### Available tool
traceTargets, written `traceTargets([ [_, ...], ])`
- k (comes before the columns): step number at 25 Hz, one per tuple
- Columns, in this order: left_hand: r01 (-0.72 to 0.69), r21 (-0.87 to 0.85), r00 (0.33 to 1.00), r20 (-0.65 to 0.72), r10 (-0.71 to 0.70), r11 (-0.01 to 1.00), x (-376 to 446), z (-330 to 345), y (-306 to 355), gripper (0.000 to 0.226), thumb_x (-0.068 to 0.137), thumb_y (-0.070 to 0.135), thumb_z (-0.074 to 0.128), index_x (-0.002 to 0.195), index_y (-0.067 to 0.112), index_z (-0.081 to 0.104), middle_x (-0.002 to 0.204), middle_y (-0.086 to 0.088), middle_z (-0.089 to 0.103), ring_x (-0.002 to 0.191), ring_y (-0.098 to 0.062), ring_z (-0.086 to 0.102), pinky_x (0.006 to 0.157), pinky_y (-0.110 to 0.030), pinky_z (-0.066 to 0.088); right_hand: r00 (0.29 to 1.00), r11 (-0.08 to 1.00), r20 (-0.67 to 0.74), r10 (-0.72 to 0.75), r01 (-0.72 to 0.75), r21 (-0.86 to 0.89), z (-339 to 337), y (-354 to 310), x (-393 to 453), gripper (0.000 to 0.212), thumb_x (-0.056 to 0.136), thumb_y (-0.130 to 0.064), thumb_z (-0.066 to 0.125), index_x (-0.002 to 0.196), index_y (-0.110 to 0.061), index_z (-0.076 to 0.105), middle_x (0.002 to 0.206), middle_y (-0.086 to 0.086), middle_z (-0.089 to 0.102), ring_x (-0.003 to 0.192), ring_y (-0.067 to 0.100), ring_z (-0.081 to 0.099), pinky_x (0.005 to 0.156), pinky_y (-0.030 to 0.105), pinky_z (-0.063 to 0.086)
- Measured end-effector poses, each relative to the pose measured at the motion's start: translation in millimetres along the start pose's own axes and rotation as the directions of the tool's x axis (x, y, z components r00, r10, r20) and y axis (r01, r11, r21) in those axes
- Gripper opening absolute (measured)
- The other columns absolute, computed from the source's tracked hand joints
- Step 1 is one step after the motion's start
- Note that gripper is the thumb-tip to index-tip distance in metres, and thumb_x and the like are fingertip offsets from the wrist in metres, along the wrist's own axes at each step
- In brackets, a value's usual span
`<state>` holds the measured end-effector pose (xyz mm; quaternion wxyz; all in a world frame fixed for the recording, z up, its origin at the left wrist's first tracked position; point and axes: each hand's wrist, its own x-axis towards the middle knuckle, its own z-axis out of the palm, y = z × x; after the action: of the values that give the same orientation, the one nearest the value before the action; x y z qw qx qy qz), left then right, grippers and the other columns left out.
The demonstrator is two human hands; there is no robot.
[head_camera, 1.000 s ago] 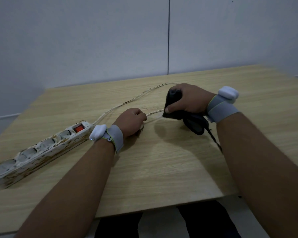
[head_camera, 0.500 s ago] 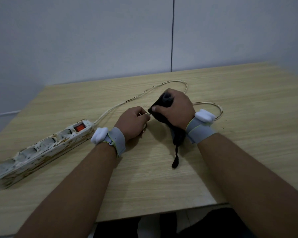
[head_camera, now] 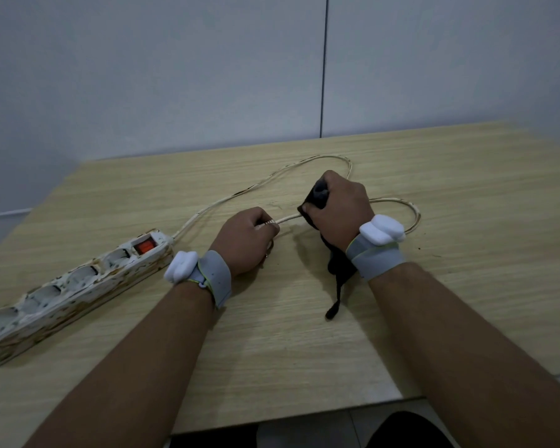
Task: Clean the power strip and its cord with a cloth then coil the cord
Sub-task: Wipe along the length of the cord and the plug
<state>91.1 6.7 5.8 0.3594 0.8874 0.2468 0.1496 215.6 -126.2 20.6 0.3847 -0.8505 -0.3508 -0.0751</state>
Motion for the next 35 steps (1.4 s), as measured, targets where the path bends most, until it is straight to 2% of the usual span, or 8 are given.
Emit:
traceTargets([
  [3,0.009,-0.017,1.000,0.006,-0.009,1.000,0,0,0,0.015,0.093,0.029,0.056,0.079,0.025,0.058,0.065,0.003,0.064,0.042,-0.008,0.059,0.048,-0.021,0.042,0.998,0.993,-0.063,0.002,0.005,0.117,-7,2,0,0.025,0.072,-0.030,0.076,0.081,-0.020,0.055,0.077,0.001,0.061,0.076,0.022,0.059,0.061,0.014,0.038],
  [6,0.011,-0.060,1.000,-0.001,-0.011,0.998,0,2,-2,0.014,0.092,0.027,0.056,0.080,0.021,0.059,0.063,0.000,0.064,0.044,-0.015,0.060,0.051,-0.027,0.049,0.998,0.977,-0.046,-0.054,0.062,0.202,-2,-8,-8,0.030,0.068,-0.034,0.079,0.076,-0.023,0.052,0.071,-0.004,0.058,0.067,0.014,0.054,0.053,0.004,0.034],
  [9,0.000,-0.036,1.000,-0.011,0.000,0.999,-1,3,-2,0.015,0.092,0.028,0.056,0.078,0.023,0.058,0.060,0.004,0.063,0.042,-0.012,0.059,0.047,-0.022,0.045,0.994,0.985,0.043,-0.104,0.097,0.143,7,-14,-9,0.030,0.071,-0.035,0.077,0.081,-0.024,0.051,0.080,-0.002,0.061,0.076,0.018,0.055,0.057,0.010,0.032],
  [14,-0.022,0.027,1.000,-0.009,0.022,0.999,-1,2,-1,0.015,0.093,0.030,0.056,0.078,0.027,0.056,0.063,0.007,0.062,0.044,-0.005,0.056,0.046,-0.020,0.038,0.998,0.999,0.058,-0.020,0.022,-0.046,1,-4,-1,0.032,0.077,-0.031,0.071,0.097,-0.011,0.057,0.097,0.012,0.064,0.091,0.033,0.058,0.074,0.035,0.050],
  [19,-0.033,0.037,0.999,-0.022,0.034,0.999,-4,4,3,0.012,0.091,0.034,0.057,0.086,0.024,0.060,0.077,0.001,0.065,0.064,-0.019,0.061,0.061,-0.029,0.046,0.999,1.000,0.034,-0.002,0.001,0.012,-9,-2,-2,0.031,0.075,-0.031,0.073,0.096,-0.012,0.059,0.096,0.009,0.065,0.092,0.029,0.059,0.075,0.029,0.046],
  [24,-0.035,0.003,0.999,-0.019,0.035,0.999,-5,3,4,0.011,0.094,0.037,0.054,0.087,0.033,0.062,0.067,0.007,0.065,0.046,-0.006,0.058,0.049,-0.021,0.042,0.999,0.999,0.037,0.000,-0.002,0.041,-10,1,-1,0.029,0.076,-0.032,0.072,0.092,-0.012,0.058,0.091,0.008,0.064,0.088,0.028,0.058,0.071,0.028,0.044],
  [32,-0.008,0.038,0.998,0.056,0.006,0.999,6,-1,9,0.015,0.097,0.030,0.049,0.086,0.028,0.057,0.065,0.007,0.065,0.041,-0.003,0.056,0.043,-0.015,0.038,0.998,0.990,-0.026,0.052,-0.048,0.134,-15,7,0,0.025,0.074,-0.033,0.073,0.078,-0.024,0.050,0.078,-0.003,0.056,0.074,0.018,0.052,0.064,0.022,0.036],
  [35,0.032,-0.001,0.994,0.101,-0.032,0.999,10,0,12,0.016,0.096,0.029,0.049,0.085,0.024,0.059,0.060,0.005,0.065,0.046,-0.006,0.059,0.050,-0.021,0.040,1.000,0.984,-0.021,-0.001,0.004,0.178,-10,0,-5,0.028,0.073,-0.036,0.074,0.078,-0.026,0.049,0.074,-0.005,0.057,0.069,0.014,0.052,0.054,0.011,0.033],
])
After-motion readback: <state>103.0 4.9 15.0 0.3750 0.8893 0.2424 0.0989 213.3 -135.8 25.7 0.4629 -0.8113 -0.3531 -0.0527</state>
